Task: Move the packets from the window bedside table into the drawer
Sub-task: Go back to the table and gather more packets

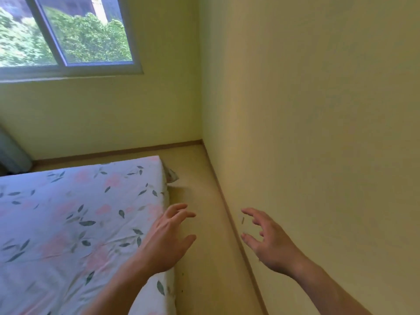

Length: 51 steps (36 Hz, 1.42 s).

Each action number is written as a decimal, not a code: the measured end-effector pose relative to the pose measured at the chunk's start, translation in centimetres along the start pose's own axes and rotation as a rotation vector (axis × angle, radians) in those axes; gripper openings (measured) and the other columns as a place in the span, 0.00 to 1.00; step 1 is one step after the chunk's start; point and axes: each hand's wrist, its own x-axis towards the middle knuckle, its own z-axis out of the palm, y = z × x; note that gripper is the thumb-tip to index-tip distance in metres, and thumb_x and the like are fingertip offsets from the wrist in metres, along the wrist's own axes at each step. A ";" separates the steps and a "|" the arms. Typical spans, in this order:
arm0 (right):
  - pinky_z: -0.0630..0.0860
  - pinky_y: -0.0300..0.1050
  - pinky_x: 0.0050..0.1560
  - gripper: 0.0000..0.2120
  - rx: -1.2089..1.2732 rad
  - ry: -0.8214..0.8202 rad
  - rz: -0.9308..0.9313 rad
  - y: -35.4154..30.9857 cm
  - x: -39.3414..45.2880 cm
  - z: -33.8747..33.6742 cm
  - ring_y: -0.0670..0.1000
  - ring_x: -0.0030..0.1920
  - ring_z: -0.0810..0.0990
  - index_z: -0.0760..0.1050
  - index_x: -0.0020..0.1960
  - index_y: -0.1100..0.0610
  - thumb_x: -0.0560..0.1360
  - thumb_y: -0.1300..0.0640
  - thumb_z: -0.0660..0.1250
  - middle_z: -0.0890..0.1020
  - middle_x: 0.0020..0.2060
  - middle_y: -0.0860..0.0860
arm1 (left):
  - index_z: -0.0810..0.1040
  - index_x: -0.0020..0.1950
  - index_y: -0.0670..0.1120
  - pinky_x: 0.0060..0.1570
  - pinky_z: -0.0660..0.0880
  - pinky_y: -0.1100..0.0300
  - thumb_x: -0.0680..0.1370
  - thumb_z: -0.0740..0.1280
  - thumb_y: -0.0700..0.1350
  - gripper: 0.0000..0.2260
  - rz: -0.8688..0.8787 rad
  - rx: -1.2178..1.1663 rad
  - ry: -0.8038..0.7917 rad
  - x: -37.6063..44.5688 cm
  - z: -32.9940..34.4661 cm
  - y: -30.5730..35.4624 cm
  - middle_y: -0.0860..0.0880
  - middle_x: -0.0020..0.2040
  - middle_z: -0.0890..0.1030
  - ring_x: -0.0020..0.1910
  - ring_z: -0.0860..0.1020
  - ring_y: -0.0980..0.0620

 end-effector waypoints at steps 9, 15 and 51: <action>0.64 0.49 0.76 0.27 0.006 -0.207 -0.240 -4.8 17.4 1.1 0.41 0.74 0.64 0.64 0.74 0.39 0.78 0.48 0.69 0.66 0.74 0.38 | 0.68 0.69 0.65 0.71 0.67 0.56 0.76 0.70 0.59 0.22 -0.297 0.008 0.154 5.8 -4.5 -6.3 0.64 0.74 0.62 0.70 0.68 0.57; 0.64 0.46 0.76 0.28 -0.022 -0.238 -0.289 -7.6 28.9 0.5 0.39 0.73 0.65 0.65 0.75 0.41 0.78 0.49 0.70 0.65 0.72 0.35 | 0.69 0.70 0.63 0.72 0.67 0.54 0.76 0.70 0.59 0.24 -0.364 0.005 0.201 14.9 -7.9 -11.6 0.63 0.75 0.63 0.71 0.68 0.55; 0.66 0.46 0.75 0.27 -0.080 -0.565 -0.668 -27.7 102.6 1.0 0.35 0.70 0.66 0.66 0.74 0.40 0.78 0.49 0.71 0.68 0.70 0.33 | 0.69 0.69 0.64 0.71 0.65 0.59 0.77 0.70 0.58 0.22 -0.764 -0.007 0.534 66.6 -24.2 -35.3 0.65 0.73 0.64 0.70 0.66 0.60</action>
